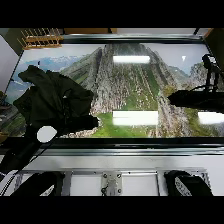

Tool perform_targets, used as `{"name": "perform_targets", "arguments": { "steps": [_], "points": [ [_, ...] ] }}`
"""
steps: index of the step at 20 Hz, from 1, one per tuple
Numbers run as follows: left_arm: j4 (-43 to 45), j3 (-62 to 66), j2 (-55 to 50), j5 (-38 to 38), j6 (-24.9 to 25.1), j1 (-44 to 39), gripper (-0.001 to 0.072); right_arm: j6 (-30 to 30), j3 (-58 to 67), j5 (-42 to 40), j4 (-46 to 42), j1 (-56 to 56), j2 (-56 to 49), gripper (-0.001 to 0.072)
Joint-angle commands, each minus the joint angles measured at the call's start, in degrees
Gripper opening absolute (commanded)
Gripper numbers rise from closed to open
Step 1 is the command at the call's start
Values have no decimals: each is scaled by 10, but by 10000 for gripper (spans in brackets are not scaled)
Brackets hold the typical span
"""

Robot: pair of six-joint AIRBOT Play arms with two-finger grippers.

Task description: Fold the clothes and pants, and hang the long-sleeved shirts on hangers.

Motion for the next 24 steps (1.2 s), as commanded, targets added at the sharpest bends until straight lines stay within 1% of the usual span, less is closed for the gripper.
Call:
{"name": "perform_targets", "arguments": {
  "steps": [1,8,9,10,11,13,14,15,16,18,20,24],
  "points": [
    [0,0,0,0,0,0,22,0,0,0,0,1,0,22],
    [1,0,0,5,0,0,22,0,0,0,0,1,0,22],
    [15,0,0,13,5,3,108,0,0,0,0,0,0,22],
    [45,5,0,17,25,11,605,0,0,0,0,1,0,22],
    [85,16,0,15,25,30,671,0,0,0,0,1,0,22],
    [183,46,-5,-8,24,104,672,0,0,0,0,1,0,22],
    [215,59,-16,-25,24,150,672,0,0,0,0,1,0,22],
    [236,71,-36,-45,26,204,672,0,0,0,0,1,0,22],
    [237,78,-59,-58,26,251,672,0,0,0,0,1,0,22],
    [235,87,-117,-61,26,325,672,0,0,0,0,1,0,21],
    [235,99,-184,-52,26,354,672,0,0,0,0,1,0,21],
    [236,129,-299,2,26,333,672,0,0,0,0,1,0,21]
  ]
}}
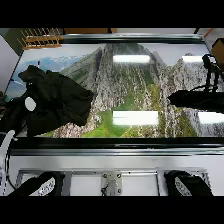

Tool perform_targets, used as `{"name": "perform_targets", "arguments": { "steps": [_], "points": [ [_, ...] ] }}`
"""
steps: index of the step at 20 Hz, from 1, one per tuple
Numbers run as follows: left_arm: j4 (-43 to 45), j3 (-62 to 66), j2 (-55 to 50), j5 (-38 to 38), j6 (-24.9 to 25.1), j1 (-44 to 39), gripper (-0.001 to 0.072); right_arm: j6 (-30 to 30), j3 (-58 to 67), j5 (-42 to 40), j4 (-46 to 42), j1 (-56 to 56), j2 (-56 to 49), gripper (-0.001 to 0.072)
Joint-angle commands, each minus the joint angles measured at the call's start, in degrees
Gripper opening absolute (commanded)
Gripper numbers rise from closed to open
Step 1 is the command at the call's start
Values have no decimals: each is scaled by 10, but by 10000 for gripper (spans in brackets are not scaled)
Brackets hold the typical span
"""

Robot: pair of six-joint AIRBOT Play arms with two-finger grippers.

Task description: Fold the clothes and pants, and hang the long-sleeved shirts on hangers.

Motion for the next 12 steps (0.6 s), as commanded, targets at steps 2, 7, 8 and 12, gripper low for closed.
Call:
{"name": "perform_targets", "arguments": {
  "steps": [2,7,8,12],
  "points": [
    [12,50,-125,43,0,-10,672,0,0,0,0,1,0,22],
    [10,139,-211,-16,-10,-40,20,0,0,0,0,1,0,22],
    [6,162,-212,-30,-10,-50,21,0,0,0,0,1,0,22],
    [-87,267,-136,-28,53,-159,21,0,0,0,0,1,0,21]
  ]
}}
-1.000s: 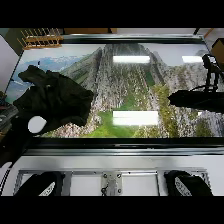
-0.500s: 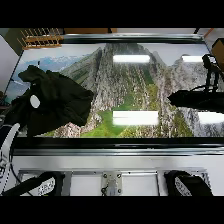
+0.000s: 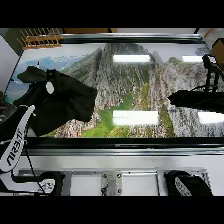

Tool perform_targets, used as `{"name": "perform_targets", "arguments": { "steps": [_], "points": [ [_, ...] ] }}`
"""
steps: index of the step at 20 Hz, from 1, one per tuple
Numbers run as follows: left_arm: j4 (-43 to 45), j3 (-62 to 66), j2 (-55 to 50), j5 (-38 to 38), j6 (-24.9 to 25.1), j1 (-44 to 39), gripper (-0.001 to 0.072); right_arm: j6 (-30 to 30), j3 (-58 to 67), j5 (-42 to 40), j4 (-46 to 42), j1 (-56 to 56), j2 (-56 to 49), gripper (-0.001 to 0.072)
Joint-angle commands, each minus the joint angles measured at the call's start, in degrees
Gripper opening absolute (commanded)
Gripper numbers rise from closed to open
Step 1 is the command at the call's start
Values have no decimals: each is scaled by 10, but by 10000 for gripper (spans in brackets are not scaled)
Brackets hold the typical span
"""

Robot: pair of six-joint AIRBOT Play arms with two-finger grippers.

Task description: Fold the clothes and pants, and hang the long-sleeved shirts on hangers.

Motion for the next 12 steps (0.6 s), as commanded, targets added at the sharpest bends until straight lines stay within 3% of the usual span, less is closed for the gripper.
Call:
{"name": "perform_targets", "arguments": {
  "steps": [1,7,12],
  "points": [
    [-71,90,55,-5,57,-109,21,0,0,0,0,1,0,21],
    [-64,191,60,73,61,-346,21,0,0,-2,50,1,-1,22],
    [-65,313,-91,97,60,-402,22,-23,0,-50,43,-34,-1,21]
  ]
}}
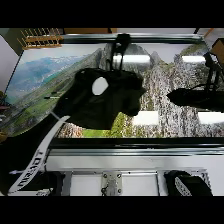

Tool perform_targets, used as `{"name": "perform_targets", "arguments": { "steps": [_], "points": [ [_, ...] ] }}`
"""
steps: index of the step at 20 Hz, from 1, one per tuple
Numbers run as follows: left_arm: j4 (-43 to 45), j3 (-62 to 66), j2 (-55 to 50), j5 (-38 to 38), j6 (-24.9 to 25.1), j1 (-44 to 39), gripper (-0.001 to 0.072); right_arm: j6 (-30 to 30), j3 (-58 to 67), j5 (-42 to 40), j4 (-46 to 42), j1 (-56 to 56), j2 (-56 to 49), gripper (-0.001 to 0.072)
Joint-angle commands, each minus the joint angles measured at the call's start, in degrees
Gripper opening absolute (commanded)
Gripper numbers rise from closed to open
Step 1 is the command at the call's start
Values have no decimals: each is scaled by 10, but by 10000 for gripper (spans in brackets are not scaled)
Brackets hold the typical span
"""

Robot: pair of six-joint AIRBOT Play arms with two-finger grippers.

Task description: Fold the clothes and pants, and hang the long-sleeved shirts on hangers.

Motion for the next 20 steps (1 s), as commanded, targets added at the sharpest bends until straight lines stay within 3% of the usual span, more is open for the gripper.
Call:
{"name": "perform_targets", "arguments": {
  "steps": [1,2,3,4,7,10,15,20],
  "points": [
    [0,87,-94,18,2,-36,108,-9,0,-39,3,-32,0,21],
    [-1,109,-114,3,-2,-28,500,-9,0,-42,3,-47,0,21],
    [-1,130,-124,-26,-21,-13,688,-9,0,-40,3,-60,0,21],
    [-1,151,-126,-75,-49,12,663,-9,0,-35,3,-71,0,22],
    [0,139,-80,-178,-52,115,662,-9,0,-12,3,-84,0,22],
    [-1,-17,26,-207,-52,234,662,-9,0,13,6,-81,0,21],
    [-23,-386,177,-186,-64,402,663,-9,0,26,19,-65,0,20],
    [-191,-621,217,-62,-47,525,663,-9,0,22,20,-17,-14,19]
  ]
}}
